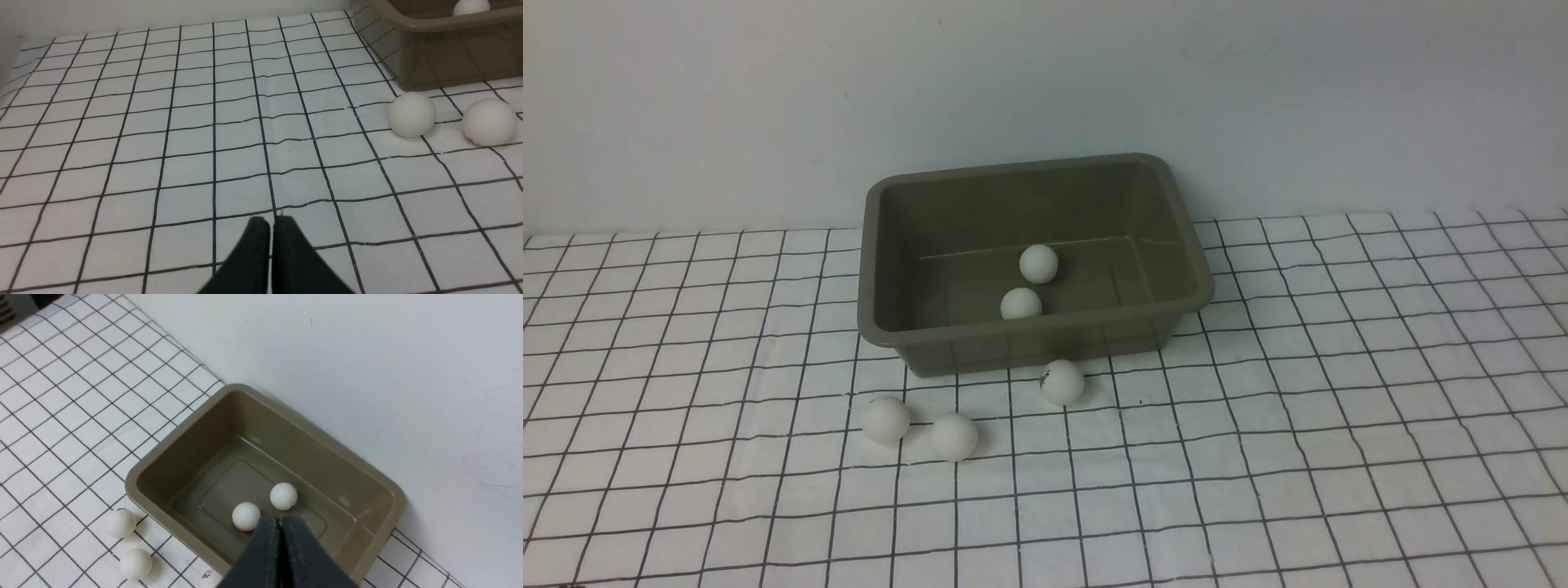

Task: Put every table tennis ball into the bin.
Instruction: Use the right arm to clamp the table tennis ball closest to it

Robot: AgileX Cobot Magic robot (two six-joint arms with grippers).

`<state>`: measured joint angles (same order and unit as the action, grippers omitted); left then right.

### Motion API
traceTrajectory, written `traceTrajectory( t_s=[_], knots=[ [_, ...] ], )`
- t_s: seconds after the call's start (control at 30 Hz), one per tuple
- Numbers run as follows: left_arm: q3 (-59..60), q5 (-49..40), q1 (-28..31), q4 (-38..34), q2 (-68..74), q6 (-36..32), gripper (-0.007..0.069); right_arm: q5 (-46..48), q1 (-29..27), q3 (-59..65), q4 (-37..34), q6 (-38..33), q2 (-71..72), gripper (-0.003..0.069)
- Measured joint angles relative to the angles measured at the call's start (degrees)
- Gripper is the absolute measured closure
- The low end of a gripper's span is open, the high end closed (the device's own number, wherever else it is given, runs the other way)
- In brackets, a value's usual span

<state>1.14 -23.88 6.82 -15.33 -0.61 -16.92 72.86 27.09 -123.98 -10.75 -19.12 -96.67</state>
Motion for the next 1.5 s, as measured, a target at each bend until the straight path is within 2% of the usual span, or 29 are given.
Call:
traceTrajectory(
  t_s=[0.1, 0.2, 0.23, 0.3, 0.5, 0.63, 0.77, 0.9, 0.97, 1.03, 1.17, 1.2, 1.33, 1.5],
  knots=[
    [0.00, 0.00, 0.00, 0.00, 0.00, 0.00, 0.0629, 0.00, 0.00, 4.55, 1.32, 0.39, 4.90, 0.0669],
    [0.00, 0.00, 0.00, 0.00, 0.00, 0.00, 0.0629, 0.00, 0.00, 13.87, 2.57, 1.18, 11.76, 0.0669],
    [0.00, 0.00, 0.00, 0.00, 0.00, 0.00, 0.0629, -0.06, 0.00, 22.00, 2.92, 1.70, 16.61, 0.0669],
    [0.00, 0.00, 0.00, 0.00, 0.00, 0.00, 0.0629, -0.88, 0.00, 26.50, 2.92, 2.10, 19.06, 0.0669],
    [0.00, 0.00, 0.00, 0.00, 0.00, 0.00, 0.0629, -16.38, 0.00, 53.70, -0.11, 5.42, 30.29, 0.0669],
    [0.00, 0.00, 0.00, 0.00, 0.00, 0.00, 0.0629, -27.05, 0.51, 67.17, -4.37, 6.65, 30.92, 0.0669],
    [0.00, 0.00, 0.00, 0.00, 0.00, 0.00, 0.0629, -34.41, 2.68, 72.60, -6.13, 7.22, 29.12, 0.0669],
    [0.00, 0.00, 0.00, 0.00, 0.00, 0.00, 0.0629, -45.44, 8.74, 74.00, -5.61, 10.49, 21.48, 0.0669],
    [0.00, 0.00, 0.00, 0.00, 0.00, 0.00, 0.0629, -47.76, 10.43, 73.78, -4.49, 12.49, 18.72, 0.0669],
    [0.00, 0.00, 0.00, 0.00, 0.00, 0.00, 0.0629, -49.88, 11.86, 73.19, -1.43, 16.20, 14.67, 0.0669],
    [0.00, 0.00, 0.00, 0.00, 0.00, 0.00, 0.0629, -52.98, 13.12, 71.51, 9.28, 27.41, 7.18, 0.0669],
    [0.00, 0.00, 0.00, 0.00, 0.00, 0.00, 0.0629, -52.98, 13.12, 71.38, 9.89, 28.02, 6.90, 0.0669],
    [0.00, 0.00, 0.00, 0.00, 0.00, 0.00, 0.0629, -54.84, 13.12, 67.74, 25.40, 43.78, 2.35, 0.0669],
    [0.00, 0.00, 0.00, 0.00, 0.00, 0.00, 0.0629, -55.07, 13.12, 64.69, 39.11, 58.39, -0.03, 0.0669]
  ],
)
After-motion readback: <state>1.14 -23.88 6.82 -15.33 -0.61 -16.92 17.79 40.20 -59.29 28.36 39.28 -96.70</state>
